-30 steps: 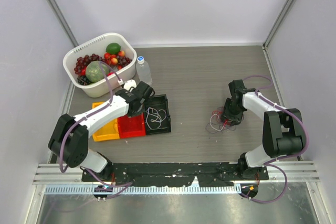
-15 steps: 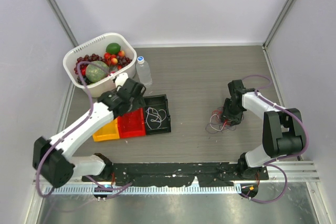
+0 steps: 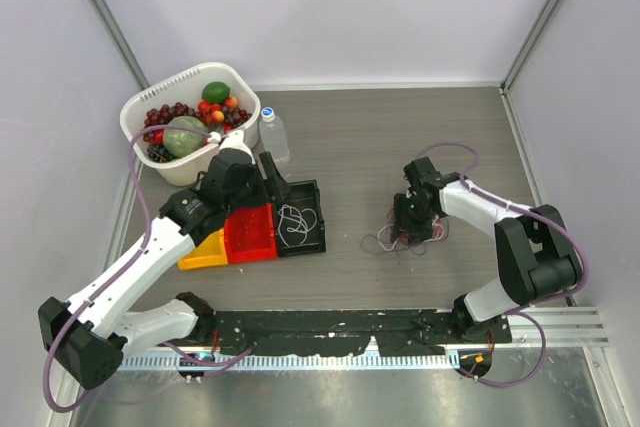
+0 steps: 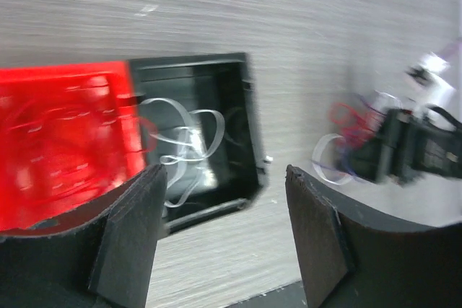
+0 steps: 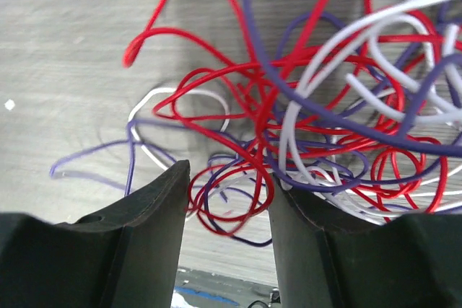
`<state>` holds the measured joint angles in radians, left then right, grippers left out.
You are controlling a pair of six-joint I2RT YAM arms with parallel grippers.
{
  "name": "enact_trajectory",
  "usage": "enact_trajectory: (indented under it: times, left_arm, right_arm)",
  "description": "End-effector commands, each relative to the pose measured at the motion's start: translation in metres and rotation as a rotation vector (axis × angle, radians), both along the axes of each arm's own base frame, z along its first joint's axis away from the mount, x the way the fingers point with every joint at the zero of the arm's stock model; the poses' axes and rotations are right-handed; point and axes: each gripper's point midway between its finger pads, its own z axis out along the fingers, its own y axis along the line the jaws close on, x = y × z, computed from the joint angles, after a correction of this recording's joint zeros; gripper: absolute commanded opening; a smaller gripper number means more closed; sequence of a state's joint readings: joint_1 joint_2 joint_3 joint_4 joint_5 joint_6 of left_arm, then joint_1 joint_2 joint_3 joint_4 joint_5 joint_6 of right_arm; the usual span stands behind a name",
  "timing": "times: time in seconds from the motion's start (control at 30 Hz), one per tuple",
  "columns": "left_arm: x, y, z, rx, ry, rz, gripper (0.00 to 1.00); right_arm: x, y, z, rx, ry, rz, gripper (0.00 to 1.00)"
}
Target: Untangle the cables
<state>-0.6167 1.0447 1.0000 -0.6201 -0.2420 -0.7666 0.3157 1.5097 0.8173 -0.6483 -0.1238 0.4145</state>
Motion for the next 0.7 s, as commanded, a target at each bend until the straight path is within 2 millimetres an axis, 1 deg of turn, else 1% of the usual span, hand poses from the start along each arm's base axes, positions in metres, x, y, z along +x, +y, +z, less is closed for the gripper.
enact_trajectory:
  times: [0.0,0.07,0.13,0.2,0.23,0.27,0.3,0.33,0.37,0.4,0.43,0.5,0.53,0.6,0.67]
  left_arm:
    - [-0.002,-0.087,0.043,-0.279,-0.152,-0.405,0.68]
    - [-0.008,-0.114,0.041,-0.314,-0.132,-0.511,0.67]
    - [-0.015,-0.141,0.036,-0.291,-0.111,-0.615,0.66]
    - [-0.021,-0.170,0.019,-0.236,-0.076,-0.715,0.65]
    - [-0.027,-0.182,0.013,-0.203,-0.068,-0.767,0.64]
    - [-0.031,-0.193,0.001,-0.175,-0.042,-0.801,0.63]
    - [-0.036,-0.203,-0.010,-0.144,-0.015,-0.843,0.62]
    - [-0.042,-0.211,-0.018,-0.116,-0.002,-0.885,0.61]
    - [-0.043,-0.218,-0.028,-0.085,0.009,-0.907,0.60]
    - [-0.045,-0.225,-0.036,-0.054,0.012,-0.929,0.59]
    - [-0.046,-0.228,-0.048,-0.021,0.032,-0.940,0.56]
    - [-0.045,-0.233,-0.068,0.044,0.064,-0.949,0.43]
    - [-0.043,-0.234,-0.077,0.080,0.089,-0.947,0.40]
    - [-0.041,-0.232,-0.092,0.142,0.137,-0.946,0.41]
    - [-0.040,-0.231,-0.108,0.180,0.162,-0.961,0.47]
  right_arm:
    - [0.000,0.033,0.029,0.156,-0.085,0.091,0.53]
    - [0.001,0.035,0.037,0.173,-0.104,0.095,0.54]
    - [0.001,0.037,0.044,0.190,-0.115,0.097,0.55]
    - [0.000,0.033,0.047,0.166,-0.109,0.064,0.57]
    - [0.003,0.026,0.047,0.132,-0.116,0.030,0.59]
    - [0.002,0.021,0.048,0.107,-0.115,0.010,0.60]
    - [0.005,0.012,0.048,0.069,-0.127,-0.031,0.61]
    - [0.004,0.005,0.049,0.040,-0.125,-0.056,0.61]
    - [0.009,-0.006,0.050,0.013,-0.137,-0.105,0.61]
    - [0.009,-0.013,0.051,0.003,-0.135,-0.136,0.61]
    - [0.011,-0.022,0.051,0.010,-0.129,-0.175,0.61]
    - [0.011,-0.033,0.051,0.051,-0.115,-0.222,0.61]
    - [0.012,-0.034,0.052,0.067,-0.122,-0.225,0.60]
    - [0.009,-0.026,0.052,0.116,-0.102,-0.194,0.60]
    - [0.007,-0.022,0.051,0.142,-0.095,-0.179,0.59]
